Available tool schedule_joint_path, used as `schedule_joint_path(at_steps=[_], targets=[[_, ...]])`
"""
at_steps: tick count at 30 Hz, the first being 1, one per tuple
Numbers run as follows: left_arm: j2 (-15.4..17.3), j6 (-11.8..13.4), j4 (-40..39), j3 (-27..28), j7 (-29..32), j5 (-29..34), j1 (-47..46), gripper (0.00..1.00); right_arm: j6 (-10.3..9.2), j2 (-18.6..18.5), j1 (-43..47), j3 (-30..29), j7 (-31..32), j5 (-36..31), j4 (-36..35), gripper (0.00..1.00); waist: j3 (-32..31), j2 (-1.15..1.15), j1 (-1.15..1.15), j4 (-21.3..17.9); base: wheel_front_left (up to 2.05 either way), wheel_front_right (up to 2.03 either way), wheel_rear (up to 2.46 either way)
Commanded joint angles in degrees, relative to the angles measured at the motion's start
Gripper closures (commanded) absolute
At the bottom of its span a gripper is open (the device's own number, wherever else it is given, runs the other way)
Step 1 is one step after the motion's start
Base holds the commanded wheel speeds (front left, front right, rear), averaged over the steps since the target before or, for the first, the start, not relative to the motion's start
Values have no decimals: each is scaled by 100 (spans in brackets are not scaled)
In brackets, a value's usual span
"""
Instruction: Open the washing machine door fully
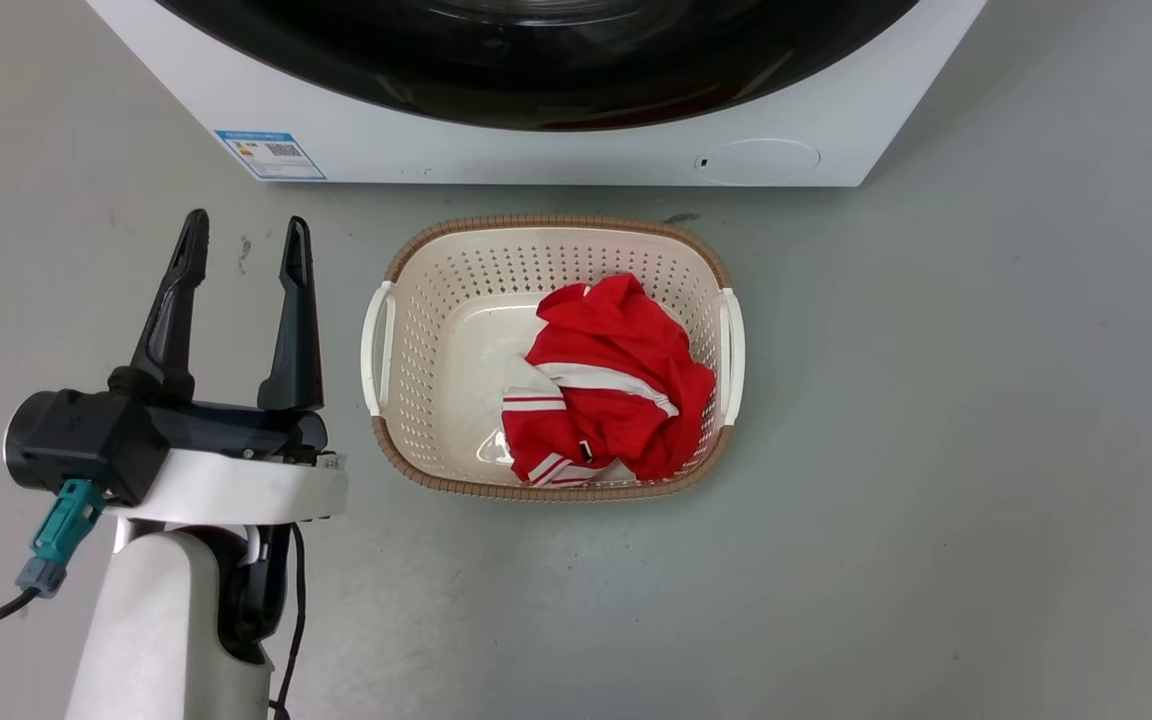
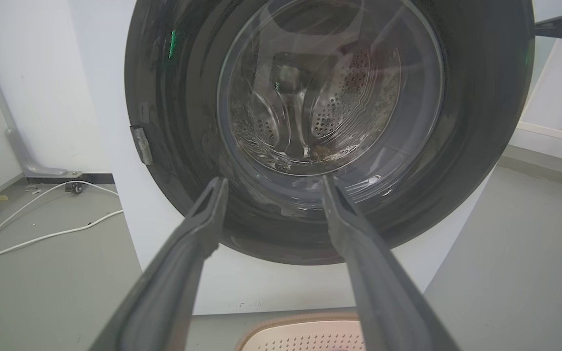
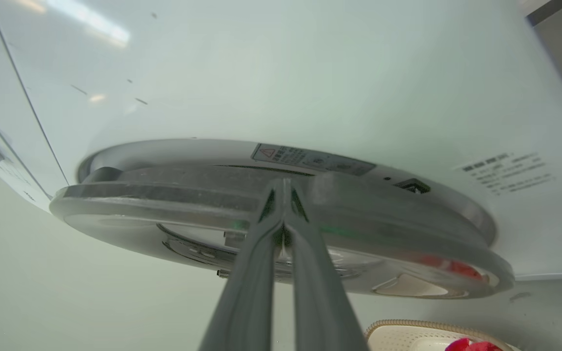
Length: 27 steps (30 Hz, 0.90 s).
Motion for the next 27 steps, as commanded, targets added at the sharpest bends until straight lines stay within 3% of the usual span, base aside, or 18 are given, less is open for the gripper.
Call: schedule_joint_path(at_steps=[1, 12, 27], targets=[[28, -1, -13, -13, -14, -34, -88, 0, 0, 32, -184, -3, 67, -92, 77, 100, 54, 0, -1, 15, 0, 0, 0], [76, -1, -16, -55, -14, -98, -195, 0, 1, 186, -922, -176, 127, -794, 825, 100, 311, 0, -1, 106, 0, 0, 0], [45, -1, 15, -79, -14, -104, -266, 0, 7, 425, -1419, -360, 916, -1039, 1313, 100, 382, 0, -1, 102, 0, 0, 0]])
